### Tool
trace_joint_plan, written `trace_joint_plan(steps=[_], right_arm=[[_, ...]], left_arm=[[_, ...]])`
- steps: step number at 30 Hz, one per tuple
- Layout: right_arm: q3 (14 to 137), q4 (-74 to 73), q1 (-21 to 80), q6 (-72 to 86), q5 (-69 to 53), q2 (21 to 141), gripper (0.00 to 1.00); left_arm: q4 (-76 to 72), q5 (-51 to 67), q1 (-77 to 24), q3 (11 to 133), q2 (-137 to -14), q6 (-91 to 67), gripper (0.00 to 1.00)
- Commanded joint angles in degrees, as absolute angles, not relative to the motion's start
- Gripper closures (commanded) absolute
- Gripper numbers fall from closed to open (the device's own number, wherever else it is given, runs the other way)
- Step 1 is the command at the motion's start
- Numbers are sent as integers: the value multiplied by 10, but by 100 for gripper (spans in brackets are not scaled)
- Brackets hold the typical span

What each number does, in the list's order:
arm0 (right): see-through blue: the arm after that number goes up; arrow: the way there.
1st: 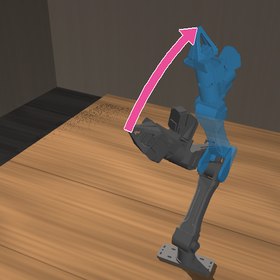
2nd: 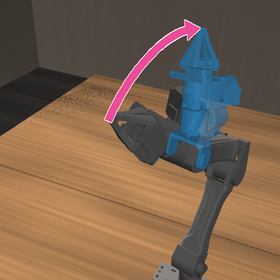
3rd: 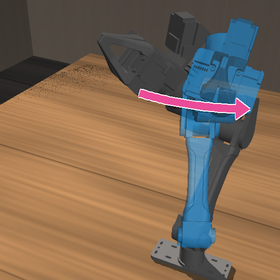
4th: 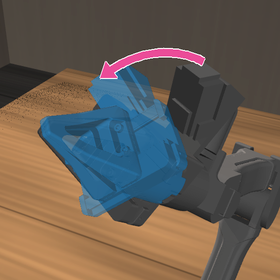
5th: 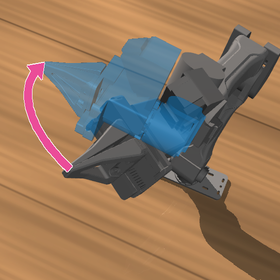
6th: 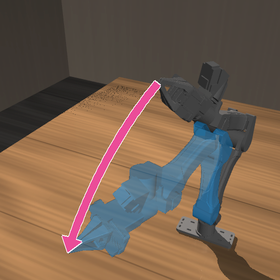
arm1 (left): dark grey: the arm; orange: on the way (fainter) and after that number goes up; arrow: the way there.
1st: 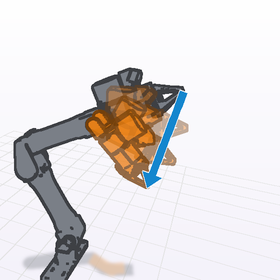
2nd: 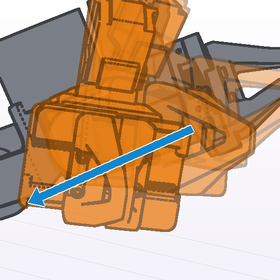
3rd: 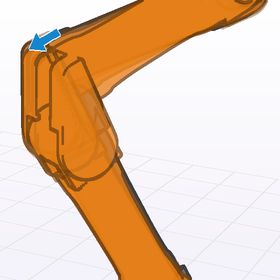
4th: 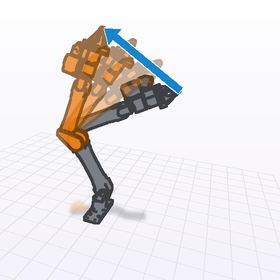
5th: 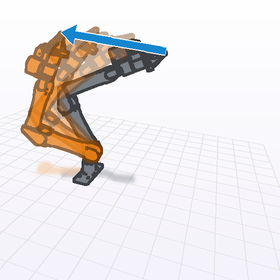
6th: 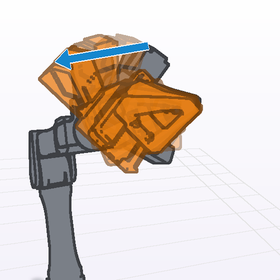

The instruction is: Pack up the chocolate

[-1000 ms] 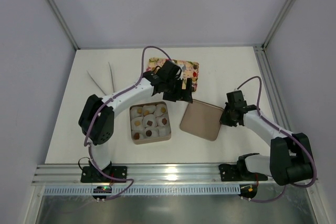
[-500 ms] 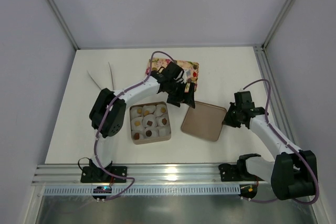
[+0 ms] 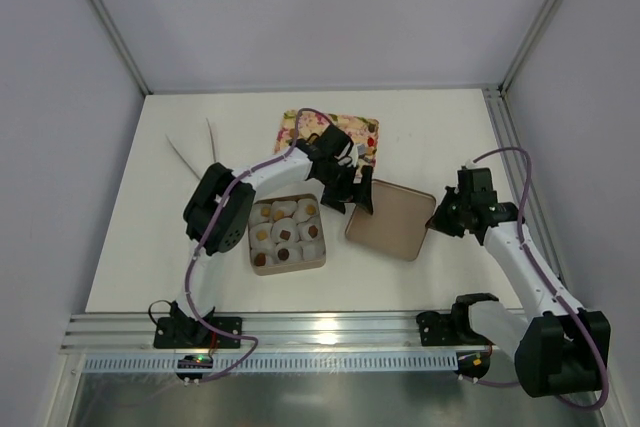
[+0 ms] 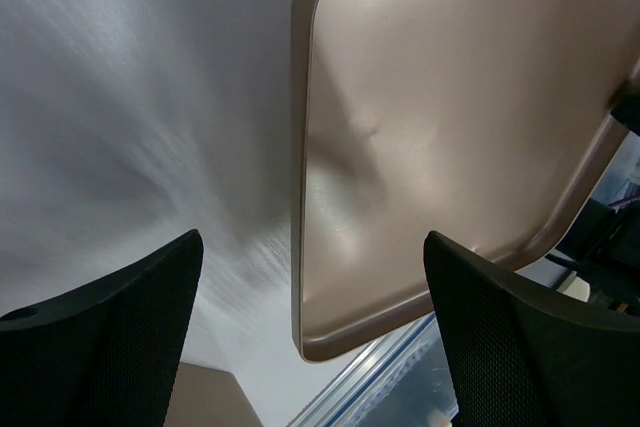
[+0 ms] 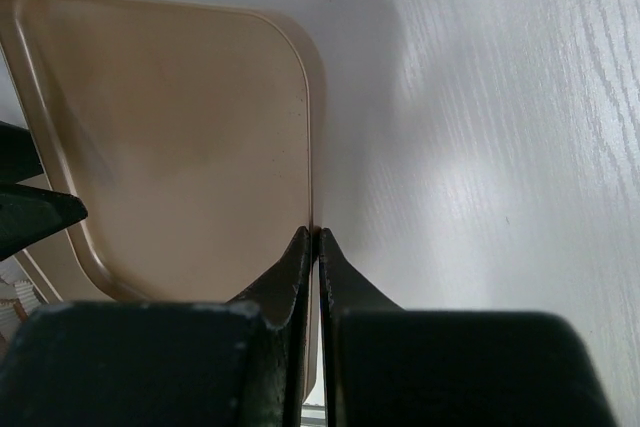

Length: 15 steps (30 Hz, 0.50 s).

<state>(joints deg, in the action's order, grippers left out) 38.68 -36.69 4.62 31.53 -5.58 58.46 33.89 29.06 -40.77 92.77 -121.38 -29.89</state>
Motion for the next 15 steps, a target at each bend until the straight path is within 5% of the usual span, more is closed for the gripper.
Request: trace_joint_plan(steps=[1, 9, 15], right_arm=[[417, -373, 36, 313, -89, 563, 96], [417, -367, 26, 323, -121, 548, 96], [408, -352, 26, 332, -141, 538, 96]], left_arm=[[302, 342, -407, 940, -1210, -317, 12], [185, 422, -404, 879, -1194, -395, 22], [135, 440, -403, 850, -1173, -436, 48]])
